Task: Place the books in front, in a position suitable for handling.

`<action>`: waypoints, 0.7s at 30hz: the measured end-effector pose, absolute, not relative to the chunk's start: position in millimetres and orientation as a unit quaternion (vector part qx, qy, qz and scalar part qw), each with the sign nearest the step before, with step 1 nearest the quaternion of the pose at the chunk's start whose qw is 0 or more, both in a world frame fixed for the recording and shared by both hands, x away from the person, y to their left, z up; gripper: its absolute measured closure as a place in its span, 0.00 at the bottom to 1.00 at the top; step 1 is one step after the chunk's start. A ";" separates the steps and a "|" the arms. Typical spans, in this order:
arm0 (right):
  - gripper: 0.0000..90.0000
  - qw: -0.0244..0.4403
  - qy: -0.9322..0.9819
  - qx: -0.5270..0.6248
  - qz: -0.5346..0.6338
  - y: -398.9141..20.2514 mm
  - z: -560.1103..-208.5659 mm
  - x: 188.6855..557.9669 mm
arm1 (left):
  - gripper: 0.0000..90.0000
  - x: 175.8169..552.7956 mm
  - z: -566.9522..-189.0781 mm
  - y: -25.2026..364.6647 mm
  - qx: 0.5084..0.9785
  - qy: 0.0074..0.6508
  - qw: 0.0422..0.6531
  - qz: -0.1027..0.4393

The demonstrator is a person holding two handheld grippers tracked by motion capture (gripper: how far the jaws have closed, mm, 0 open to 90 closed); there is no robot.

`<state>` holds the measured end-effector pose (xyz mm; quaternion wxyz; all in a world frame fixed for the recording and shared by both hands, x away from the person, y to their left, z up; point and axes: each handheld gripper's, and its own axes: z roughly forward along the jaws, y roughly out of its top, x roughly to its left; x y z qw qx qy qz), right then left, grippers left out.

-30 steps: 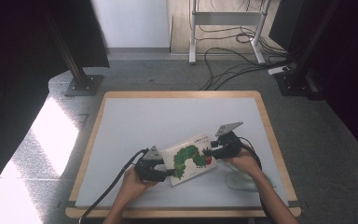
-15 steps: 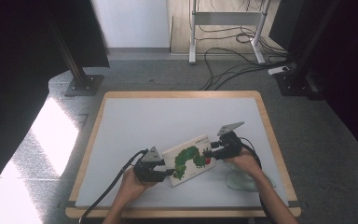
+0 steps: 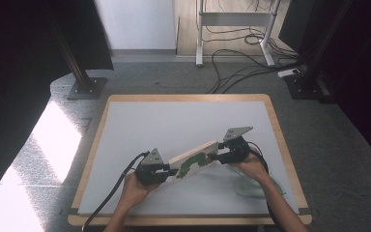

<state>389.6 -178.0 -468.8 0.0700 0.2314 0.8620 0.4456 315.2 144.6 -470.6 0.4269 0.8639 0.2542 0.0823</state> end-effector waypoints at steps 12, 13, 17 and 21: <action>0.45 0.098 0.862 0.240 0.436 -160.0 -470.8 394.0 | 0.82 312.6 -469.4 148.8 0.869 0.232 0.414 0.139; 0.45 0.097 0.859 0.240 0.441 -160.2 -471.7 393.1 | 0.82 312.3 -472.1 150.5 0.868 0.233 0.418 0.137; 0.46 0.102 0.861 0.239 0.437 -159.6 -470.4 392.2 | 0.82 312.4 -473.7 151.7 0.864 0.234 0.424 0.138; 0.41 0.115 0.860 0.249 0.430 -160.4 -468.1 391.5 | 0.82 313.5 -475.4 153.7 0.860 0.239 0.431 0.133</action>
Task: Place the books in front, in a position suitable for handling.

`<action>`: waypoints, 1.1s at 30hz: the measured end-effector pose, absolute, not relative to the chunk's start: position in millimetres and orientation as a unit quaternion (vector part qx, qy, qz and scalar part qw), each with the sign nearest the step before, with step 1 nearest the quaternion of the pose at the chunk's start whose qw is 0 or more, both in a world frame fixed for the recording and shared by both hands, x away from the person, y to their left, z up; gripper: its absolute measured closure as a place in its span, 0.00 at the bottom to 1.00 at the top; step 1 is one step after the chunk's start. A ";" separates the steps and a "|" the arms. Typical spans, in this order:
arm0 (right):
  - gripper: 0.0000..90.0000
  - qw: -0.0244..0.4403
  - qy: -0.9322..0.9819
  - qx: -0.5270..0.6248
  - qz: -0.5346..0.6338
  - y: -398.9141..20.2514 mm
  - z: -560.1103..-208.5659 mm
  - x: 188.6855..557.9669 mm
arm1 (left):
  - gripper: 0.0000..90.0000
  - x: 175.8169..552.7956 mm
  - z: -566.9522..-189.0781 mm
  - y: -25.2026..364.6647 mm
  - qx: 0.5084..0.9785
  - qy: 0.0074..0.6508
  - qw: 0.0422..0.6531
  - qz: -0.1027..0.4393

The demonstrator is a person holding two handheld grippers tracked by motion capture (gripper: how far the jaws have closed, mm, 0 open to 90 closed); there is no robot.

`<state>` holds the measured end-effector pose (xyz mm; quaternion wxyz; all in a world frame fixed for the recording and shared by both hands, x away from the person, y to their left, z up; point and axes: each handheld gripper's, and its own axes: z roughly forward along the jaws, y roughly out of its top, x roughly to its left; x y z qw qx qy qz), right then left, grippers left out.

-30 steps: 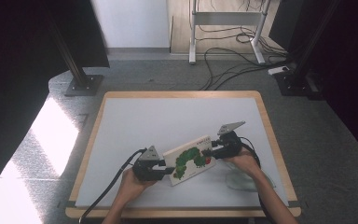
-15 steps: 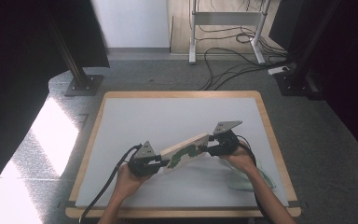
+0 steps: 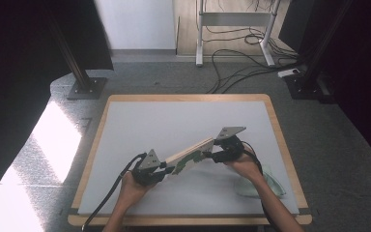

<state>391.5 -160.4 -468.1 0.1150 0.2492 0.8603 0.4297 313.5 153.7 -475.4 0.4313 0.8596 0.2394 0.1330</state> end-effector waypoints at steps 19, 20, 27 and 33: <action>0.24 0.155 0.867 0.283 0.380 -204.8 -459.2 364.9 | 0.83 316.4 -475.8 155.9 0.858 0.243 0.436 0.121; 0.23 0.155 0.867 0.287 0.376 -211.2 -458.6 361.1 | 0.83 316.4 -475.9 155.8 0.858 0.243 0.436 0.121; 0.19 0.163 0.861 0.313 0.366 -233.0 -458.2 350.5 | 0.83 316.7 -476.0 156.0 0.857 0.244 0.437 0.119; 0.18 0.154 0.863 0.331 0.351 -254.5 -466.6 342.3 | 0.83 316.9 -476.0 156.1 0.857 0.245 0.437 0.119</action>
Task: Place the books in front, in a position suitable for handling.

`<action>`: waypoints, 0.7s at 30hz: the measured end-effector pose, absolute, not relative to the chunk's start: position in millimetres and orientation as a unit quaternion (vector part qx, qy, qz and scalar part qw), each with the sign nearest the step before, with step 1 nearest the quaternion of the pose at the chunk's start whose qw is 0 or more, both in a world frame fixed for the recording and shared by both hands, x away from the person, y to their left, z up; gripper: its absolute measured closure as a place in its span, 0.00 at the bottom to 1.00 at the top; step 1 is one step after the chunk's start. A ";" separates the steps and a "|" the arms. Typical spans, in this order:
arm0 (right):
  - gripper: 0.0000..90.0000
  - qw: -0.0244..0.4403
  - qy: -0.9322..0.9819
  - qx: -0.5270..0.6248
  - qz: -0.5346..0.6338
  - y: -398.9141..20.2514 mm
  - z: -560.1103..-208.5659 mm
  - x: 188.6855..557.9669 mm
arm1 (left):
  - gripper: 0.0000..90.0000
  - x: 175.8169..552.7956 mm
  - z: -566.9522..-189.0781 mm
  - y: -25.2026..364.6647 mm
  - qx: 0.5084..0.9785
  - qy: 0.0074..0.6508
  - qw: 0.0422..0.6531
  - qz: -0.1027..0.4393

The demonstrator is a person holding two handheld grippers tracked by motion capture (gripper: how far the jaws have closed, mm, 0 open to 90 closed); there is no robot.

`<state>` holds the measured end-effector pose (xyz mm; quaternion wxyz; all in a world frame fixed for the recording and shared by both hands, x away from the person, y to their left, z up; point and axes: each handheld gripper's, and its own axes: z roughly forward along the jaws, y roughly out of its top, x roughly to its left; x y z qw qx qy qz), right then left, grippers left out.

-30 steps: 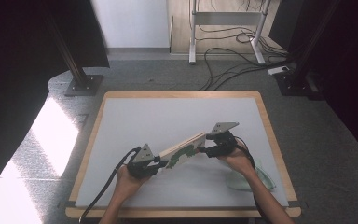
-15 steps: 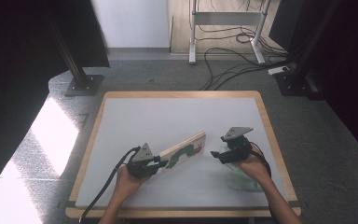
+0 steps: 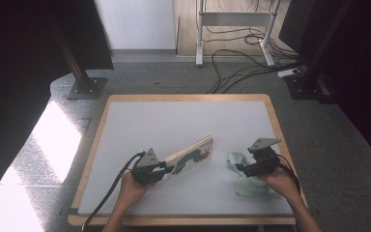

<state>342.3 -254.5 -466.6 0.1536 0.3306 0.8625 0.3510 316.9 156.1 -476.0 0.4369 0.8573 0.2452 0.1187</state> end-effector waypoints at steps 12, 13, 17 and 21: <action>0.56 0.139 0.870 0.361 0.305 -287.1 -497.6 323.4 | 0.83 317.3 -476.1 156.3 0.856 0.247 0.438 0.116; 0.65 0.140 0.874 0.360 0.296 -289.0 -503.2 321.7 | 0.83 317.6 -476.1 156.5 0.856 0.247 0.438 0.116; 0.82 0.121 0.868 0.370 0.309 -293.0 -509.4 321.2 | 0.83 318.1 -476.1 156.9 0.856 0.248 0.439 0.114; 0.90 0.120 0.868 0.368 0.311 -290.7 -509.2 320.3 | 0.83 318.4 -476.2 157.0 0.856 0.248 0.439 0.113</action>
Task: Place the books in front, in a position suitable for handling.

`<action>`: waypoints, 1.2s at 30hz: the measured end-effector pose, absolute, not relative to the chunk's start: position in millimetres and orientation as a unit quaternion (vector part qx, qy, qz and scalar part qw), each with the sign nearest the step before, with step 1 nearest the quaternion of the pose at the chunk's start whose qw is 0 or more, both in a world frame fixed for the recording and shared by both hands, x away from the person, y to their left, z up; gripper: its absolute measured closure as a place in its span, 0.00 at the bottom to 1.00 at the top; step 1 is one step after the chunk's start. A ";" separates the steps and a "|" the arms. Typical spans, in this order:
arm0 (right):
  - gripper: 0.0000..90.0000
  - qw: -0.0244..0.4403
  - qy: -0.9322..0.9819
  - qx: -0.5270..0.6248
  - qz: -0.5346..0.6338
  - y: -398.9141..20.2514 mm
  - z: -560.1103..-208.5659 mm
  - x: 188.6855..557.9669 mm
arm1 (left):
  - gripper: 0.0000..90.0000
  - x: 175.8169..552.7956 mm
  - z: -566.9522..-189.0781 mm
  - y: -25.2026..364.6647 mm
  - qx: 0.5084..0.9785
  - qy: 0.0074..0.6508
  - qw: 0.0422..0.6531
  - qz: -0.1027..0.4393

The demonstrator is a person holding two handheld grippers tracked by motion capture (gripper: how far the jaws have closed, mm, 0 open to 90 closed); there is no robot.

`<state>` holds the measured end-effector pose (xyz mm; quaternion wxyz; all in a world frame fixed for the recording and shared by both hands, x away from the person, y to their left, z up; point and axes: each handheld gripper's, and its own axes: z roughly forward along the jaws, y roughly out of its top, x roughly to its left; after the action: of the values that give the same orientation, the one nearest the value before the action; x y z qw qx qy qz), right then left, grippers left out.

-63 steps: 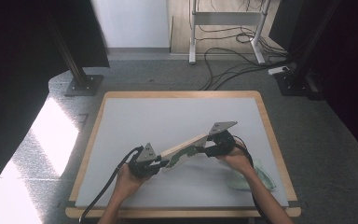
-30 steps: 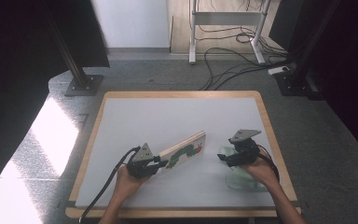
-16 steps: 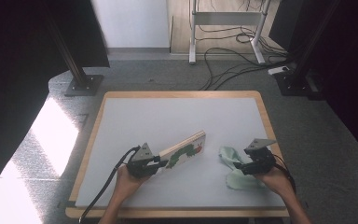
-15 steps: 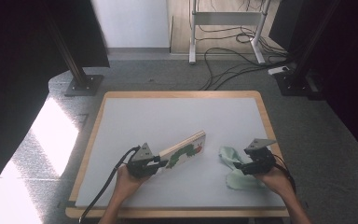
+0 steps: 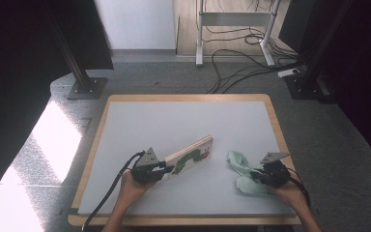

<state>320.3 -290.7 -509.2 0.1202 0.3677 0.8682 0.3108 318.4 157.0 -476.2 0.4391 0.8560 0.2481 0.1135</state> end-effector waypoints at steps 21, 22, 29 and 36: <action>0.91 0.063 0.888 0.252 0.380 -190.5 -481.7 317.7 | 0.82 320.7 -476.2 158.3 0.854 0.253 0.441 0.109; 0.91 0.059 0.889 0.247 0.381 -185.0 -481.4 317.9 | 0.82 320.7 -476.3 158.3 0.854 0.253 0.441 0.108; 0.91 0.044 0.895 0.211 0.391 -149.2 -478.8 317.7 | 0.82 321.4 -476.5 158.9 0.853 0.254 0.442 0.107; 0.91 0.034 0.898 0.185 0.397 -121.4 -477.7 318.9 | 0.82 321.5 -476.7 159.0 0.853 0.255 0.443 0.106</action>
<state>318.9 -121.4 -477.7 0.0345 0.1846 0.8985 0.3969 321.5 159.0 -476.7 0.4432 0.8528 0.2550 0.1060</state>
